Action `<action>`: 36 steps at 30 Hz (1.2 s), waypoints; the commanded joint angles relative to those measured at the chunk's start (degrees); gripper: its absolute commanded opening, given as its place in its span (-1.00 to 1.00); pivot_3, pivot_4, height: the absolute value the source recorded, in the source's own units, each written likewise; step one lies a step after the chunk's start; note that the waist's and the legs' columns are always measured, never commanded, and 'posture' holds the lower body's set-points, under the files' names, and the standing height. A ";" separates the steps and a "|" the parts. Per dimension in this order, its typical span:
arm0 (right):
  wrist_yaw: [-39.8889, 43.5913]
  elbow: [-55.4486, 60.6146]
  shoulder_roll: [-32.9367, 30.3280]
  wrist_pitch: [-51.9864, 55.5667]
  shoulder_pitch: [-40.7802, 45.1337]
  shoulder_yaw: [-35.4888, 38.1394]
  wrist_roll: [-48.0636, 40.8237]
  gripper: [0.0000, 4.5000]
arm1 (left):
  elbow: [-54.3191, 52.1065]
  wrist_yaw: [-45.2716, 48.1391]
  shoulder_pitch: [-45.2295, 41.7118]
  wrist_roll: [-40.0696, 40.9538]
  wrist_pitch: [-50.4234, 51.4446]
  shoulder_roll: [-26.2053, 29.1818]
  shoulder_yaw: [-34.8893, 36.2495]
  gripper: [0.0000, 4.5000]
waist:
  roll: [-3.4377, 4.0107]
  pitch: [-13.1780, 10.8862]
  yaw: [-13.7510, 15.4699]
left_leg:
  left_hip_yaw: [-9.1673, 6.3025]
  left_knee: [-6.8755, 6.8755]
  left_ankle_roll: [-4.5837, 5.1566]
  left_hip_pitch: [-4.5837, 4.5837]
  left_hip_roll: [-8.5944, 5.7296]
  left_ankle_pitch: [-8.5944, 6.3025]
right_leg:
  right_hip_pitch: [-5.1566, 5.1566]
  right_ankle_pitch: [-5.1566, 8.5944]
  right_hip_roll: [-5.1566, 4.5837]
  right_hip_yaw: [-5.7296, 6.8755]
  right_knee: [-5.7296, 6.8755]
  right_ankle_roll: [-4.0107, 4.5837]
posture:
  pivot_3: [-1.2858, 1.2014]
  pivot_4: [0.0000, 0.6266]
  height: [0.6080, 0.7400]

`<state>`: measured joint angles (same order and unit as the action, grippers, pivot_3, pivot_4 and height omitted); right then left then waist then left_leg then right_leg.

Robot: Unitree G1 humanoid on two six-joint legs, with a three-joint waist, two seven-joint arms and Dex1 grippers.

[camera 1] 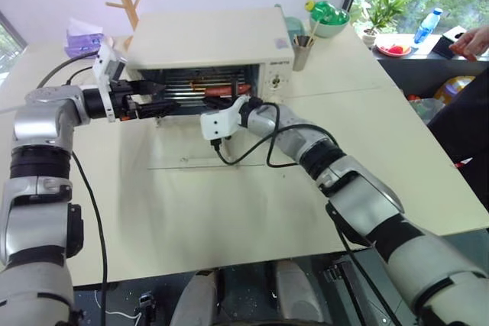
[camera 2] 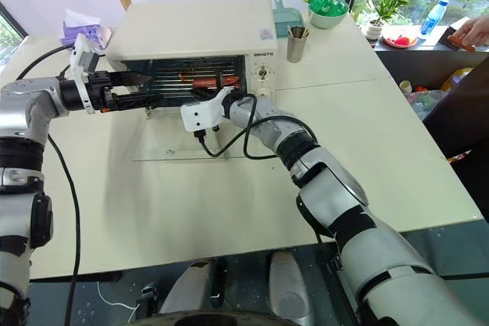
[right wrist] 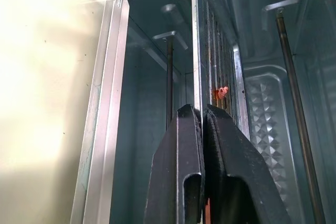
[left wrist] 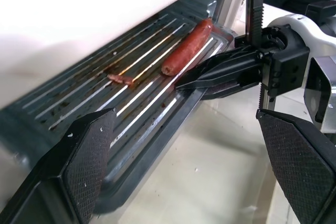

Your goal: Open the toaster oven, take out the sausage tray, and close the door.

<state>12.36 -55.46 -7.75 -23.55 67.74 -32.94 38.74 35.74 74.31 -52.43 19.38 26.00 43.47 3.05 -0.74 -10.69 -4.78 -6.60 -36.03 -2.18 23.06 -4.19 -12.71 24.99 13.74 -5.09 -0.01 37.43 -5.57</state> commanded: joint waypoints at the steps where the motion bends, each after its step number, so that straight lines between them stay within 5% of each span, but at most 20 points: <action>1: -1.85 -0.42 1.01 -0.85 2.74 -0.59 1.06 -0.12 | -1.93 -0.13 -1.20 0.52 0.17 1.14 1.56 1.00 | 0.00 0.00 0.11 | 0.00 0.01 0.00 0.00 0.03 0.00 | 0.02 0.00 0.03 0.00 0.00 0.01 | 0.03 -0.52 1.00; 2: -2.05 -0.68 1.07 -0.96 2.87 -0.68 1.20 0.13 | -1.91 -0.14 -1.20 0.53 0.17 1.19 1.60 1.00 | 0.00 0.00 0.22 | 0.00 0.02 0.00 0.01 0.03 0.00 | 0.04 0.00 0.03 -0.01 0.00 0.01 | 0.03 -0.52 1.00; 31: -7.89 -13.50 5.09 -1.80 9.66 -3.80 4.94 0.13 | -1.54 -0.85 -1.32 0.75 0.04 1.21 1.95 1.00 | 0.00 0.00 0.65 | 0.05 0.02 -0.03 0.02 0.03 0.01 | 0.08 -0.04 0.05 -0.09 -0.02 0.07 | 0.03 -0.52 1.00; 35: -8.28 -13.43 5.13 -1.56 9.57 -3.58 4.88 -0.45 | -1.38 -0.90 -1.38 0.78 0.03 1.12 1.97 1.00 | 0.00 0.00 0.65 | 0.06 0.02 -0.03 0.03 0.03 0.01 | 0.09 -0.04 0.05 -0.09 -0.02 0.07 | 0.03 -0.52 1.00; 36: -8.39 -13.46 5.16 -1.45 9.62 -3.54 4.88 -0.45 | -1.26 -0.90 -1.45 0.76 -0.02 1.09 1.95 1.00 | 0.00 0.00 0.65 | 0.06 0.03 -0.03 0.03 0.03 0.01 | 0.09 -0.04 0.05 -0.09 -0.02 0.07 | 0.03 -0.52 1.00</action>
<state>4.44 -69.44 -2.81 -24.91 75.36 -36.85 43.97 35.78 73.51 -52.48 19.45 26.02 43.66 3.16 -0.74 -10.69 -4.13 -6.54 -36.00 -2.21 23.08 -4.16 -12.70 25.08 13.71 -5.04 -0.10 37.41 -5.50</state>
